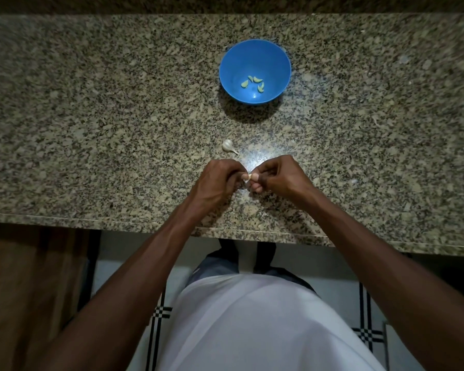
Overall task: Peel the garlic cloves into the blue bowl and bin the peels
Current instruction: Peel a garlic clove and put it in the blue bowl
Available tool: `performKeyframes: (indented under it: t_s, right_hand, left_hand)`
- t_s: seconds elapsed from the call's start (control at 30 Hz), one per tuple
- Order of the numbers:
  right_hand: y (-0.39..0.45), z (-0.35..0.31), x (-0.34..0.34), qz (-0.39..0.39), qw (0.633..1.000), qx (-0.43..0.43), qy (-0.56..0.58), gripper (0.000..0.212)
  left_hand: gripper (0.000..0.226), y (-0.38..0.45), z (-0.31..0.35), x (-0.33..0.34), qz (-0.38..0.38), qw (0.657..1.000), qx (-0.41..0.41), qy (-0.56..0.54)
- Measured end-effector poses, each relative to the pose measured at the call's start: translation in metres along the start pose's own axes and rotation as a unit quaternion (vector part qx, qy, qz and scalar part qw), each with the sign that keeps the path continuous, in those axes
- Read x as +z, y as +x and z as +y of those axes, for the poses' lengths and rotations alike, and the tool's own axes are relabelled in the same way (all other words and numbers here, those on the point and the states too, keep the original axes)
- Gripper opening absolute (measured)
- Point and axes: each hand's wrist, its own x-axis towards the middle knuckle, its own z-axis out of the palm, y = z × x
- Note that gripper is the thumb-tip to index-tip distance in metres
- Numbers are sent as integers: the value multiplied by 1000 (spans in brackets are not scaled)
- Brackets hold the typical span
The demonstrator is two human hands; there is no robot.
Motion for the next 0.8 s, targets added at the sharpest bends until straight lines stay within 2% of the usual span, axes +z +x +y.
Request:
performKeyframes:
  t_s: [0.13, 0.23, 0.37, 0.47, 0.57, 0.8]
  right_hand:
    - [4, 0, -7, -29, 1000, 2, 1, 12]
    - [7, 3, -7, -35, 999, 2, 40, 13]
    - [7, 9, -1, -2, 990, 16, 139, 19]
    - [5, 13, 2, 21, 987, 14, 161, 19]
    - [3, 12, 2, 37, 989, -10, 145, 19]
    - [6, 15, 6, 59, 995, -43, 70, 17]
  left_hand:
    - [13, 5, 1, -3, -44, 999, 7, 5]
    - [13, 8, 2, -1, -59, 998, -29, 3]
    - [7, 8, 4, 7, -5, 992, -113, -59]
    - [15, 5, 7, 11, 25, 985, -145, -89]
    - [19, 1, 10, 12, 37, 986, -134, -87]
    - [13, 1, 14, 12, 25, 998, -49, 19]
